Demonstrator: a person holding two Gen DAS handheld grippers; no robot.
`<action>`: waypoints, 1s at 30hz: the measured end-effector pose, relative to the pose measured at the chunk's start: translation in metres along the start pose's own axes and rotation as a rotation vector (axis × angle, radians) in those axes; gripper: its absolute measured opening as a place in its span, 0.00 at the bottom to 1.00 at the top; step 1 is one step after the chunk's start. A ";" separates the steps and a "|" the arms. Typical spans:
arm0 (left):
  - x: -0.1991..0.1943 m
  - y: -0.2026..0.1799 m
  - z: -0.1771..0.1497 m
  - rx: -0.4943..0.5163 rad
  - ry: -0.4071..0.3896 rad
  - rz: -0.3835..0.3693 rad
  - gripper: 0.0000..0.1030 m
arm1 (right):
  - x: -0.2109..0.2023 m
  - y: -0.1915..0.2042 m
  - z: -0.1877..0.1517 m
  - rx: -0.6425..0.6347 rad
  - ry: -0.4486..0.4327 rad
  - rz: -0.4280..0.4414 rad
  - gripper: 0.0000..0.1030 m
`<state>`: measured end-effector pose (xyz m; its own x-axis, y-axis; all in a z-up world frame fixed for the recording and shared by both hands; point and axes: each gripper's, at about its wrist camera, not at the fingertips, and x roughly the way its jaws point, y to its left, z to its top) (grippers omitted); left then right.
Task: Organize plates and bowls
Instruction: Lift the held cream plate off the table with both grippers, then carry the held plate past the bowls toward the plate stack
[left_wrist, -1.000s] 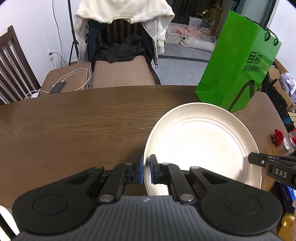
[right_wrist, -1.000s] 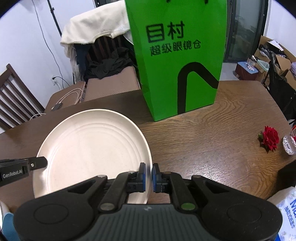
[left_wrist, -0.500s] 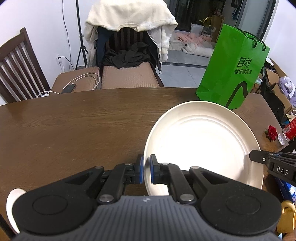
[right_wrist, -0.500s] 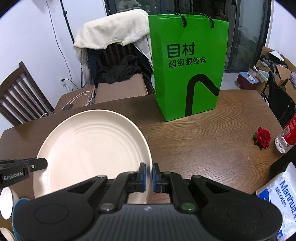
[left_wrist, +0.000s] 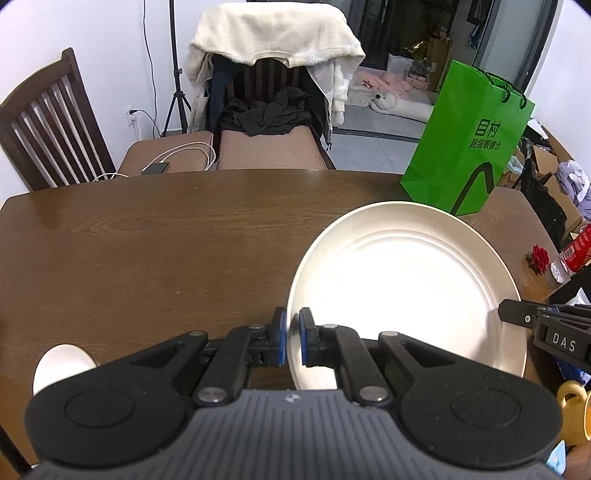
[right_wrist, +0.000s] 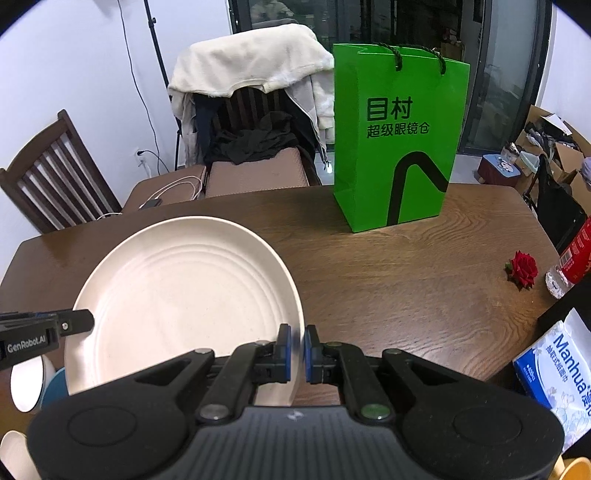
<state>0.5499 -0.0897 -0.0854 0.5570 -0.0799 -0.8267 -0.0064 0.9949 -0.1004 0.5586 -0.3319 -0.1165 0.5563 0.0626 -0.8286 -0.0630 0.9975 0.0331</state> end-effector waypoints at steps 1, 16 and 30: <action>-0.002 0.003 -0.002 -0.001 -0.001 0.001 0.08 | -0.002 0.003 -0.002 -0.002 -0.001 0.000 0.07; -0.036 0.050 -0.031 -0.034 -0.005 0.023 0.08 | -0.024 0.053 -0.034 -0.029 0.001 0.031 0.07; -0.062 0.081 -0.060 -0.049 -0.011 0.017 0.08 | -0.048 0.094 -0.063 -0.069 -0.005 0.042 0.07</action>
<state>0.4647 -0.0078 -0.0751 0.5657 -0.0623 -0.8223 -0.0562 0.9919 -0.1138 0.4735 -0.2438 -0.1085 0.5561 0.1052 -0.8245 -0.1438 0.9892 0.0292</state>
